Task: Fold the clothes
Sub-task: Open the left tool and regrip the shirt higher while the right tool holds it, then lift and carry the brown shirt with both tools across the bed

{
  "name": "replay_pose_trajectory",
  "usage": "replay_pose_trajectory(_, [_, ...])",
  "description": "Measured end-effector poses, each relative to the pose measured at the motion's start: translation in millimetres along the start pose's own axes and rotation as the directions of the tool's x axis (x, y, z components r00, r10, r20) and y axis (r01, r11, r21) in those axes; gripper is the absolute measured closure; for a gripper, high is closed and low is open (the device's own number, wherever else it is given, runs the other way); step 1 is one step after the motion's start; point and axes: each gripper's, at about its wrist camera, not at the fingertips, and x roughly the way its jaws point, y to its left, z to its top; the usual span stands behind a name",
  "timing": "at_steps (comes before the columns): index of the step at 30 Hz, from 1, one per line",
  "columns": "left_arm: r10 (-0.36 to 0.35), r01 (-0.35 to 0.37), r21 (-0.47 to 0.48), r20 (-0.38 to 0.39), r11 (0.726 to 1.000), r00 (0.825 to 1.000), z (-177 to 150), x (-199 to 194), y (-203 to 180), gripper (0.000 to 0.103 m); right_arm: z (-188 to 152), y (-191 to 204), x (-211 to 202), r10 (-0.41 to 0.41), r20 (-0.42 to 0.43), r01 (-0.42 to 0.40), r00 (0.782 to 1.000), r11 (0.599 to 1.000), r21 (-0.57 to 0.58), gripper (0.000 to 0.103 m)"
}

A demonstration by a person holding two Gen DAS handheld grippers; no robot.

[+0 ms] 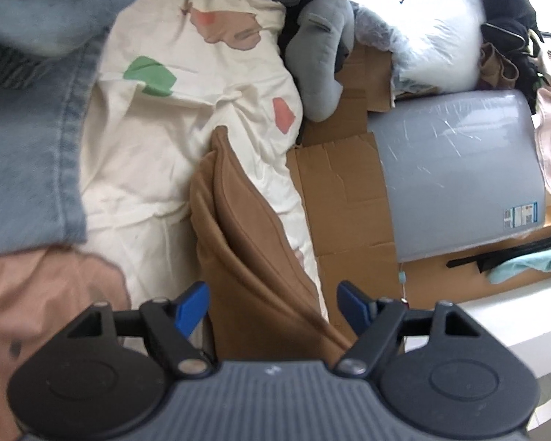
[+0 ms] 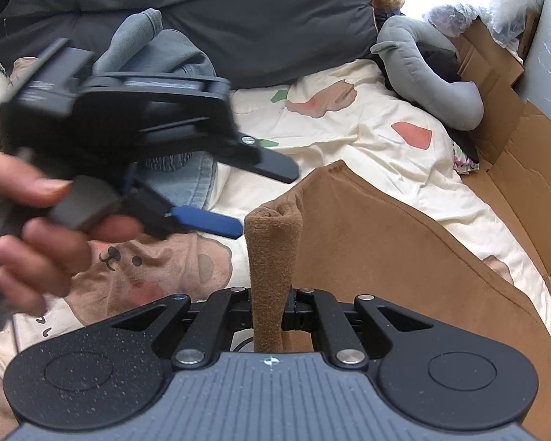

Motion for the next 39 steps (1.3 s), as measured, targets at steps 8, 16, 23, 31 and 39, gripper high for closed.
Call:
replay_pose_trajectory(8, [0.017, -0.018, -0.011, -0.019, 1.0, 1.0, 29.6, 38.4, 15.6, 0.033, -1.0, -2.1, -1.3, 0.002, 0.004, -0.003, 1.0, 1.0, 0.01, 0.099])
replay_pose_trajectory(16, [0.072, -0.072, -0.008, -0.028, 0.997, 0.997, 49.1, 57.8, 27.4, 0.047, 0.3, -7.1, -2.0, 0.006, 0.001, -0.006, 1.0, 0.999, 0.039, 0.099])
replay_pose_trajectory(23, [0.12, -0.12, -0.007, -0.047, 0.993, 0.992, 65.7, 73.9, 29.2, 0.062, 0.9, -9.7, -2.8, 0.005, 0.002, -0.005, 1.0, 0.999, 0.054, 0.099])
replay_pose_trajectory(31, [0.188, -0.188, 0.008, -0.082, 0.982, 0.979, 77.0, 85.3, 18.7, 0.09, 3.1, -15.9, -7.2, 0.003, 0.003, -0.003, 1.0, 0.998, 0.071, 0.099])
replay_pose_trajectory(39, [0.17, -0.17, -0.015, -0.039, 0.985, 0.985, 66.0, 79.9, -9.4, 0.093, -0.7, -37.3, -28.5, 0.009, 0.04, -0.014, 0.999, 0.993, 0.118, 0.099])
